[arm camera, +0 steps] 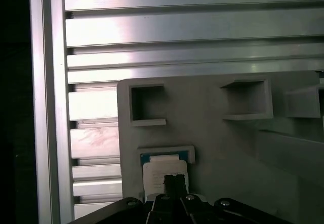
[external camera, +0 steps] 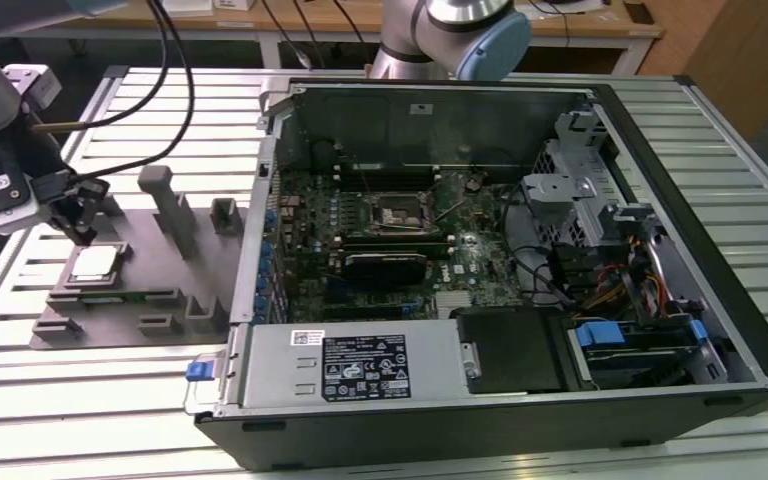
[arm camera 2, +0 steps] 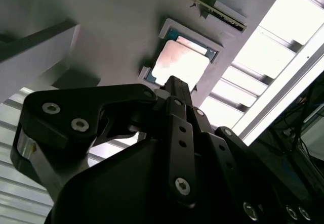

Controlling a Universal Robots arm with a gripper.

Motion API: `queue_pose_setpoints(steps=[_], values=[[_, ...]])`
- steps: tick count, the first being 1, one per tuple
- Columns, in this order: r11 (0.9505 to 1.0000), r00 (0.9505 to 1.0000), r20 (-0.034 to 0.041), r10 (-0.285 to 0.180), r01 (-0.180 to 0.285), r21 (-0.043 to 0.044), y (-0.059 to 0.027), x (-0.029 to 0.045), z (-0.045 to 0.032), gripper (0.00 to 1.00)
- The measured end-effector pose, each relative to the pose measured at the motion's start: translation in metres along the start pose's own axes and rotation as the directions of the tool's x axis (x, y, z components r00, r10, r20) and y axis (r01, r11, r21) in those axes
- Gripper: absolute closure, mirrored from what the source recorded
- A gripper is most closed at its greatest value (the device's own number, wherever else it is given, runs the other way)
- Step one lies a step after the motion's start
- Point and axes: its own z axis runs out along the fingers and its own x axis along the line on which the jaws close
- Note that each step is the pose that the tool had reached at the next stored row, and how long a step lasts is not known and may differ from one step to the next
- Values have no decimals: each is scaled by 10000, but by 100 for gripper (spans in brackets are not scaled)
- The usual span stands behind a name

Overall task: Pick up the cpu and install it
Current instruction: 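Pick up the cpu and move it towards the insertion slot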

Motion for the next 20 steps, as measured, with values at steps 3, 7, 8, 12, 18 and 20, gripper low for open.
queue_pose_setpoints(steps=[3,7,8,12,18,20], values=[[10000,10000,-1,-7,7,0,-5,1,46,89],[10000,10000,0,-9,9,-1,-34,1,96,89],[10000,10000,0,-10,10,-1,-43,1,109,89],[10000,10000,0,-10,10,-1,-73,0,161,89],[10000,10000,-2,-10,10,0,-83,3,235,89],[10000,10000,-2,-11,11,0,-86,4,247,89]])
